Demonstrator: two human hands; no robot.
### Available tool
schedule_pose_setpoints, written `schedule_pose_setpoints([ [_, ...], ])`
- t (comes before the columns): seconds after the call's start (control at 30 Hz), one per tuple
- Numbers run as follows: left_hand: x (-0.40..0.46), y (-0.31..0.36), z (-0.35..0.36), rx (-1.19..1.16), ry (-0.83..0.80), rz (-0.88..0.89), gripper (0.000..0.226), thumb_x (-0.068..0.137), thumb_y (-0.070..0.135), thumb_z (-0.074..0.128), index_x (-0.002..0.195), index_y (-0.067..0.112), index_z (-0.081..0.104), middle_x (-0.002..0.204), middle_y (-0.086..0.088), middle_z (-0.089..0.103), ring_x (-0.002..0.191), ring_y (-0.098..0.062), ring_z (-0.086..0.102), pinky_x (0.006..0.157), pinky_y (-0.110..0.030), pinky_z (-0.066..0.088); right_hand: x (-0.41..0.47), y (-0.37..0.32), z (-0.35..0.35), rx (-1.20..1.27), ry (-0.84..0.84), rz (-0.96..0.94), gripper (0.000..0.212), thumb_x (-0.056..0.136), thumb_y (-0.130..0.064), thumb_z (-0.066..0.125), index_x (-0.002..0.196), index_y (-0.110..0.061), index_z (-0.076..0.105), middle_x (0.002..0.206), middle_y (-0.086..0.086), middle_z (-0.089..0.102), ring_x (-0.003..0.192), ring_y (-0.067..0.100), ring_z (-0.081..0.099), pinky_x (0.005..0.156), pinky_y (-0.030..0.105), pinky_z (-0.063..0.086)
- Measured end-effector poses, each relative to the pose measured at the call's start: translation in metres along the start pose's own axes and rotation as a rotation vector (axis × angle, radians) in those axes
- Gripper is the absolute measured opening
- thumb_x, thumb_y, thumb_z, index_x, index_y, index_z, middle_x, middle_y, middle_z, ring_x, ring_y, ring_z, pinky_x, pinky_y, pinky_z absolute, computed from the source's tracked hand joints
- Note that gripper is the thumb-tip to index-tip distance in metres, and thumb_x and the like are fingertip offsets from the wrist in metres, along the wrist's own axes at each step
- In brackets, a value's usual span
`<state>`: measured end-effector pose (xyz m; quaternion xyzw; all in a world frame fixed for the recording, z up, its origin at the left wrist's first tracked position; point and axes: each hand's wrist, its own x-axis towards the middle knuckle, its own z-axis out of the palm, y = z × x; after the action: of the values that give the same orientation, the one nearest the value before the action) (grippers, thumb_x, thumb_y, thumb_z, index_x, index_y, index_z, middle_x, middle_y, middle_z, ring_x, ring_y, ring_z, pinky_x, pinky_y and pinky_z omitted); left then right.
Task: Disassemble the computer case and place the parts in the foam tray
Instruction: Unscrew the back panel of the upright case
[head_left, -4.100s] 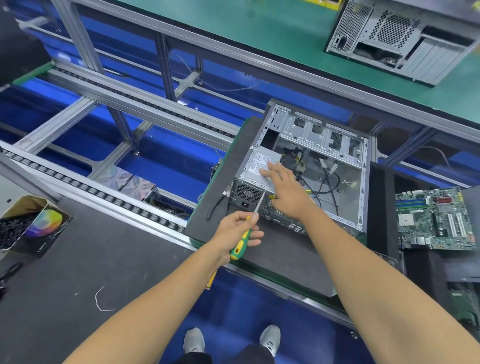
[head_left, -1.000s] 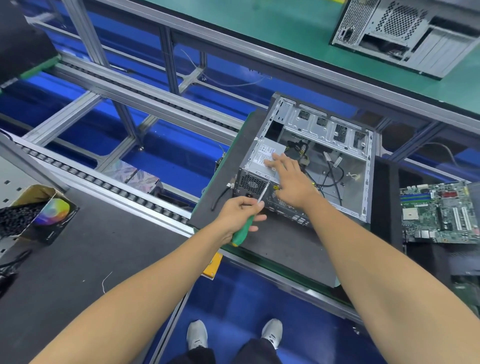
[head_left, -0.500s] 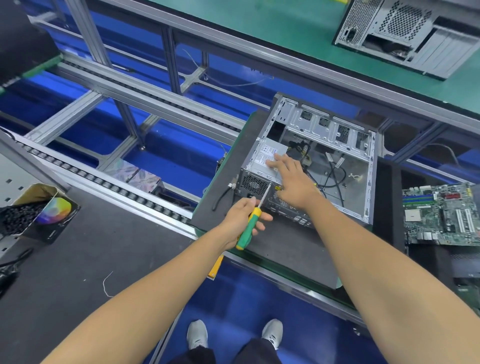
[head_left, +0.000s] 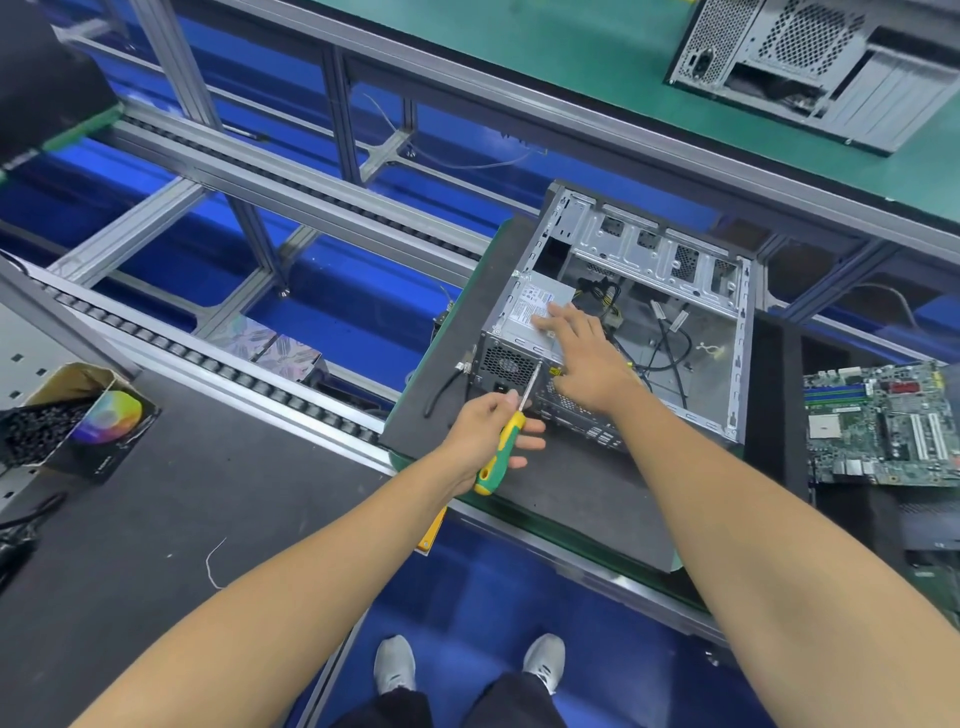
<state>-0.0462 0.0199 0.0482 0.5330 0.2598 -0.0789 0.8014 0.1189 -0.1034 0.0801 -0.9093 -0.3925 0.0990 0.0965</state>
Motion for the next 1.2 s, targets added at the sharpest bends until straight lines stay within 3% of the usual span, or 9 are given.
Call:
schedule_pose_setpoints([
  [0.17,-0.001,0.008,-0.002,-0.126,-0.034,-0.084,0.038,0.112,0.037,0.038,0.131,0.006,0.049,0.102,-0.014,0.078,0.064,-0.018,0.070,0.046,-0.024,0.045,-0.001,0.001,0.001,0.003,0.013,-0.012,0.088,0.074,0.000,0.065,0.152,-0.027,0.034,0.166,0.000,0.021,0.152,0.027,0.013,0.104,0.049,0.047],
  [0.27,0.000,0.008,0.001,-0.114,0.000,-0.051,0.043,0.102,0.043,0.060,0.124,0.011,0.042,0.106,-0.016,0.070,0.058,-0.011,0.061,0.042,-0.022,0.041,-0.001,0.001,0.001,0.007,0.013,-0.012,0.088,0.074,0.000,0.064,0.152,-0.026,0.034,0.165,0.000,0.021,0.152,0.026,0.013,0.102,0.049,0.048],
  [0.37,0.002,0.003,0.002,-0.008,0.027,-0.029,0.058,0.085,0.028,0.085,0.121,0.017,0.041,0.104,-0.013,0.056,0.059,-0.010,0.053,0.045,-0.021,0.042,-0.001,0.000,0.000,0.004,0.009,-0.011,0.088,0.074,0.000,0.064,0.153,-0.026,0.034,0.166,0.000,0.020,0.152,0.026,0.013,0.100,0.049,0.049],
  [0.43,0.004,-0.002,0.003,-0.034,0.070,-0.004,0.055,0.081,0.020,0.088,0.113,0.014,0.043,0.099,-0.011,0.055,0.058,-0.011,0.057,0.048,-0.022,0.046,-0.001,0.000,0.000,0.008,0.012,-0.011,0.088,0.074,0.000,0.064,0.153,-0.026,0.034,0.166,0.000,0.020,0.152,0.025,0.013,0.100,0.049,0.049],
  [0.57,0.004,-0.006,0.003,-0.102,0.072,0.036,0.041,0.088,0.020,0.082,0.110,0.006,0.051,0.094,-0.012,0.065,0.079,-0.016,0.077,0.057,-0.029,0.060,-0.002,0.000,0.000,0.008,0.017,-0.012,0.087,0.075,0.000,0.064,0.153,-0.027,0.034,0.166,-0.001,0.020,0.152,0.024,0.013,0.103,0.047,0.047],
  [0.77,0.001,-0.011,-0.005,-0.044,0.034,0.038,0.039,0.096,0.031,0.073,0.122,0.006,0.057,0.105,-0.011,0.073,0.098,-0.020,0.077,0.068,-0.035,0.064,-0.001,0.002,0.000,0.022,0.018,-0.016,0.088,0.075,0.000,0.063,0.152,-0.028,0.033,0.166,-0.002,0.019,0.153,0.023,0.012,0.103,0.046,0.047],
  [0.93,-0.005,-0.008,-0.004,-0.008,0.025,-0.014,0.038,0.110,0.044,0.039,0.124,0.014,0.058,0.094,-0.008,0.079,0.082,-0.019,0.077,0.056,-0.025,0.055,-0.001,0.001,0.000,0.026,0.022,-0.013,0.088,0.074,0.001,0.063,0.152,-0.028,0.033,0.166,-0.001,0.020,0.152,0.024,0.013,0.104,0.043,0.046],
  [1.07,-0.007,-0.004,-0.004,0.072,-0.007,0.031,0.034,0.111,0.037,0.039,0.125,0.012,0.057,0.092,-0.009,0.078,0.058,-0.014,0.063,0.052,-0.026,0.049,-0.002,-0.001,-0.002,0.027,0.000,-0.001,0.089,0.075,0.000,0.064,0.153,-0.029,0.033,0.166,-0.002,0.018,0.151,0.023,0.013,0.101,0.043,0.047],
  [1.2,-0.006,-0.001,-0.007,0.166,-0.029,0.077,0.027,0.107,0.040,0.048,0.119,0.017,0.057,0.092,-0.013,0.077,0.054,-0.017,0.057,0.051,-0.027,0.048,-0.003,-0.004,-0.005,0.027,-0.005,0.001,0.088,0.076,0.001,0.064,0.154,-0.027,0.033,0.166,-0.002,0.018,0.151,0.023,0.013,0.102,0.044,0.046],
])
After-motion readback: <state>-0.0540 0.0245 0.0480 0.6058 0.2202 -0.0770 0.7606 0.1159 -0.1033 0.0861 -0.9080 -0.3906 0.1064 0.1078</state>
